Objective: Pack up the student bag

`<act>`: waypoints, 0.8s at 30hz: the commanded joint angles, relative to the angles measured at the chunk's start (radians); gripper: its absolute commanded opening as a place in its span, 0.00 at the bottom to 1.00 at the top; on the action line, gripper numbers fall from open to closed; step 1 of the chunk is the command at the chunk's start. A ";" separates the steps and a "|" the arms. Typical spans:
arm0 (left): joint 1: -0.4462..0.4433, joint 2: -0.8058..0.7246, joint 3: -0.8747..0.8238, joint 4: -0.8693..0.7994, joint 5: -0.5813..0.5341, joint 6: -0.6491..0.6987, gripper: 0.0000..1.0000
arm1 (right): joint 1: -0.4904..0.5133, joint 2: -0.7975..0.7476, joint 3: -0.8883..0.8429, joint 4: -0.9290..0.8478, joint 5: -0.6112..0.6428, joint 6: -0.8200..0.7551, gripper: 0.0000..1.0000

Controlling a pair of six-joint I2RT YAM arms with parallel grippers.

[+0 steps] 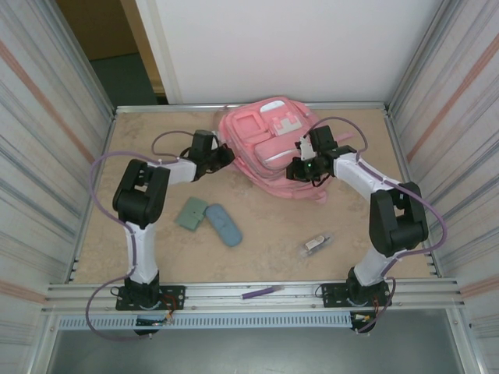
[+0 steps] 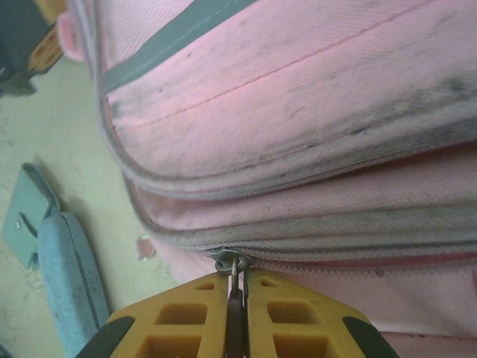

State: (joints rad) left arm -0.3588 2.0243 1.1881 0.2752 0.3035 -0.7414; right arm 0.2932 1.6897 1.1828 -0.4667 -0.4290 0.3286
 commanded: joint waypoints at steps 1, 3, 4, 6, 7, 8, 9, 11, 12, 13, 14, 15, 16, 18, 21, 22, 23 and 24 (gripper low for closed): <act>-0.040 -0.106 -0.090 0.001 0.032 0.007 0.00 | -0.007 0.041 0.063 0.040 -0.025 0.013 0.10; -0.089 -0.135 -0.139 0.031 0.023 -0.022 0.00 | 0.015 0.074 0.087 0.046 -0.080 0.013 0.10; -0.115 -0.144 -0.157 0.042 0.004 -0.044 0.00 | 0.027 0.091 0.096 0.046 -0.117 0.024 0.10; -0.168 -0.145 -0.182 0.066 -0.009 -0.133 0.00 | 0.055 0.126 0.113 0.043 -0.157 0.052 0.10; -0.184 -0.137 -0.191 0.106 0.013 -0.167 0.00 | 0.073 0.134 0.122 0.031 -0.144 0.052 0.10; -0.201 -0.128 -0.199 0.154 0.037 -0.199 0.00 | 0.096 0.149 0.141 0.007 -0.112 0.038 0.11; -0.215 -0.124 -0.205 0.185 0.046 -0.228 0.00 | 0.120 0.163 0.166 -0.026 -0.071 0.015 0.11; -0.244 -0.129 -0.221 0.224 0.030 -0.255 0.00 | 0.149 0.188 0.208 -0.087 0.003 -0.017 0.12; -0.254 -0.136 -0.227 0.228 0.017 -0.252 0.00 | 0.155 0.195 0.218 -0.106 0.018 -0.023 0.12; -0.260 -0.150 -0.229 0.211 0.003 -0.239 0.00 | 0.156 0.197 0.219 -0.114 0.026 -0.028 0.12; -0.265 -0.167 -0.235 0.177 -0.017 -0.222 0.00 | 0.151 0.192 0.211 -0.110 0.031 -0.028 0.12; -0.270 -0.188 -0.245 0.155 -0.037 -0.205 0.00 | 0.145 0.186 0.202 -0.101 0.035 -0.029 0.12; -0.274 -0.212 -0.266 0.140 -0.064 -0.187 0.00 | 0.136 0.181 0.197 -0.093 0.035 -0.030 0.12; -0.293 -0.263 -0.317 0.133 -0.129 -0.164 0.02 | 0.116 0.177 0.200 -0.092 0.028 -0.033 0.12; -0.307 -0.346 -0.383 0.066 -0.177 -0.124 0.23 | 0.081 0.146 0.194 -0.087 0.029 -0.043 0.12; -0.306 -0.379 -0.401 0.027 -0.190 -0.105 0.35 | 0.067 0.134 0.190 -0.080 0.035 -0.051 0.12; -0.306 -0.416 -0.416 -0.019 -0.209 -0.082 0.42 | 0.052 0.124 0.189 -0.078 0.039 -0.057 0.11; -0.305 -0.449 -0.427 -0.061 -0.237 -0.067 0.45 | 0.039 0.118 0.191 -0.078 0.039 -0.057 0.11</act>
State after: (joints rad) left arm -0.6399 1.6779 0.7853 0.3210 0.0429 -0.8806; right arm 0.3462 1.8565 1.3548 -0.6491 -0.3332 0.3069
